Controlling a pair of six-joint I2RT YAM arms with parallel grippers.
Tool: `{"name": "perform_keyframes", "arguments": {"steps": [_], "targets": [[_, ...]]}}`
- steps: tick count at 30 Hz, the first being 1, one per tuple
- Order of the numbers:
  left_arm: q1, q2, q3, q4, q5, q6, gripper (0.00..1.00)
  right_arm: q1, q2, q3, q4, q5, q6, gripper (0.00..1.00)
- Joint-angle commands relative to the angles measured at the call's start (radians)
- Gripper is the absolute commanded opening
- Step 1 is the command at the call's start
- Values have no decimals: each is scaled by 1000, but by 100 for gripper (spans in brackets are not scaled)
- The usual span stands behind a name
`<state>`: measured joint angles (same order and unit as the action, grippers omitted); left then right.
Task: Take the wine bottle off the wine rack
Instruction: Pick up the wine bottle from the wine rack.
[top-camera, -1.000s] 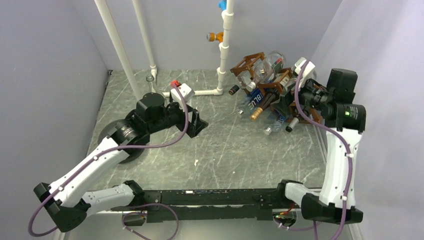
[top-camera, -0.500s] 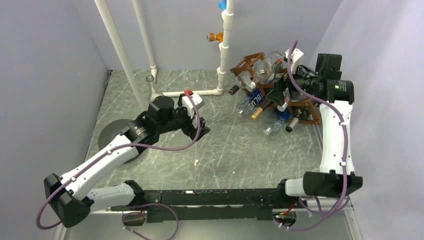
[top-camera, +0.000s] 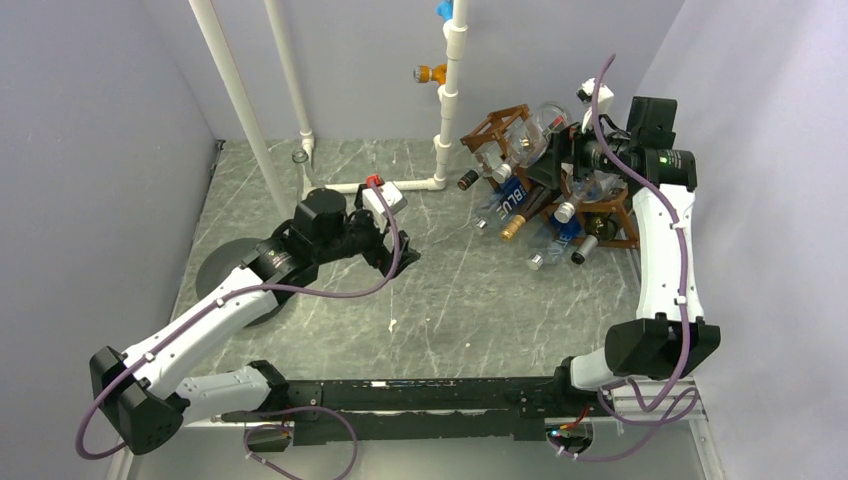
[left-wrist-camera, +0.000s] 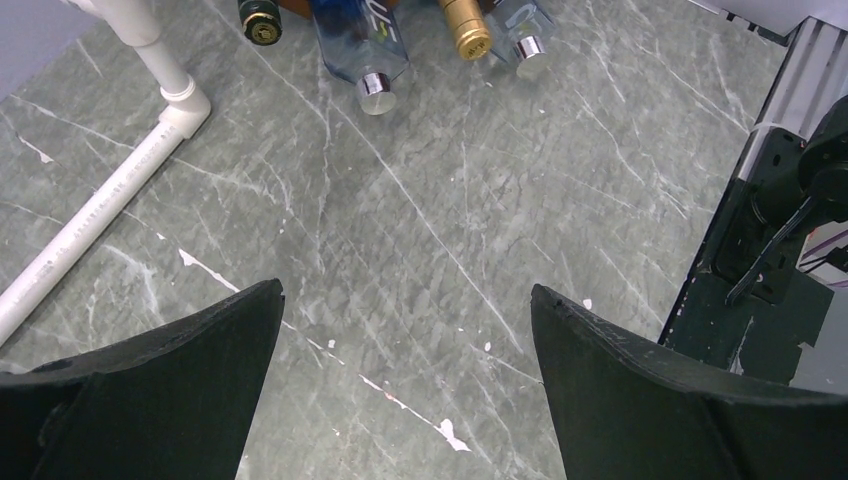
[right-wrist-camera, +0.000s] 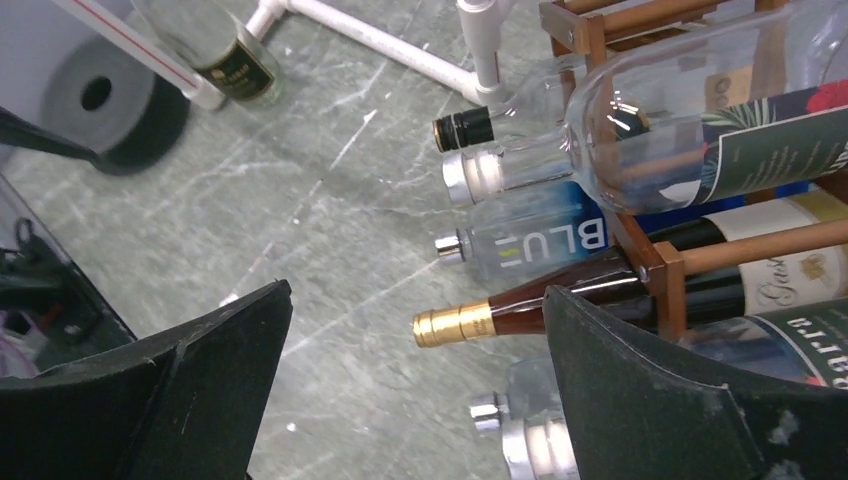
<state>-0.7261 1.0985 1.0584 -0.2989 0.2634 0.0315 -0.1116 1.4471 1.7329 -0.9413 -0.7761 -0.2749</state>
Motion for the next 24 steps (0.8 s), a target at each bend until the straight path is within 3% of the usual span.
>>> {"name": "perform_keyframes", "arguments": {"steps": [1, 6, 11, 16, 19, 24], "targets": [[25, 9, -3, 49, 48, -25, 99, -27, -27, -55, 140, -77, 211, 100], [56, 15, -6, 96, 122, -116, 99, -57, -83, -142, 187, -74, 286, 100], [65, 70, -8, 300, 279, -405, 99, -76, -118, -206, 229, -106, 355, 100], [54, 209, 67, 478, 325, -696, 99, -119, -136, -219, 246, -166, 389, 100], [18, 302, 166, 444, 270, -745, 99, -140, -148, -231, 257, -188, 401, 100], [-15, 469, 389, 227, 66, -767, 99, -179, -179, -260, 283, -203, 410, 100]]}}
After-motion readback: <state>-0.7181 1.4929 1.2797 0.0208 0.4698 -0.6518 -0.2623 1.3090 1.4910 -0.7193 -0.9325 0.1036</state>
